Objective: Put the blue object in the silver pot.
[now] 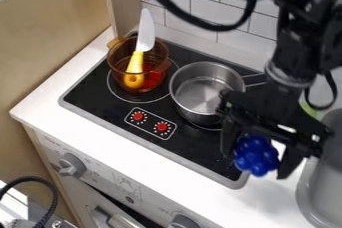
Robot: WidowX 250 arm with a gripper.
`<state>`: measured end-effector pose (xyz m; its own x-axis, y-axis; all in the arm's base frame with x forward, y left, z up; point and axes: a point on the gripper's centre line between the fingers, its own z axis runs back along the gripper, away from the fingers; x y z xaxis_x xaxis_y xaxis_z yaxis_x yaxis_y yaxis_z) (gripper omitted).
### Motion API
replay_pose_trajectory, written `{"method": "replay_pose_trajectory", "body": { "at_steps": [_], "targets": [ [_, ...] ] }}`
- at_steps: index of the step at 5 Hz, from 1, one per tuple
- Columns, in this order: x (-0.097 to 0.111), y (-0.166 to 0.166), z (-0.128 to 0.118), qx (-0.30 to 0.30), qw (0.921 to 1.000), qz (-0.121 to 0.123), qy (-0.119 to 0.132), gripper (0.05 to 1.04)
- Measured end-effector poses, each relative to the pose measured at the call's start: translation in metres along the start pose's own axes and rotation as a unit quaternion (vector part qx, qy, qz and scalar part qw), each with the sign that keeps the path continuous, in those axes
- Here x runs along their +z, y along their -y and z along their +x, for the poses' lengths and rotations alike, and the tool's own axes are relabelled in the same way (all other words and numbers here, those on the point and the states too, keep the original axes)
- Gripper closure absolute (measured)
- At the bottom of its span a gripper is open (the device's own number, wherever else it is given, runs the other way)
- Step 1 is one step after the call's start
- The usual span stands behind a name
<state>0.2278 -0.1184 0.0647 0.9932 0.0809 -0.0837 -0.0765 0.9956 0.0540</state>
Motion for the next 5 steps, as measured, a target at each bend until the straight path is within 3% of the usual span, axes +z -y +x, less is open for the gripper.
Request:
{"method": "replay_pose_trajectory", "body": {
  "at_steps": [1, 3, 4, 5],
  "targets": [
    [0.016, -0.009, 0.008, -0.003, 0.9999, 0.005, -0.012, 0.194],
    [0.059, -0.057, 0.042, -0.050, 0.9987, 0.008, 0.010, 0.194],
    [0.063, -0.088, 0.058, -0.084, 0.9962, 0.013, 0.019, 0.194],
    [0.051, -0.114, 0.078, -0.108, 0.9934, 0.014, 0.035, 0.194]
  ]
}}
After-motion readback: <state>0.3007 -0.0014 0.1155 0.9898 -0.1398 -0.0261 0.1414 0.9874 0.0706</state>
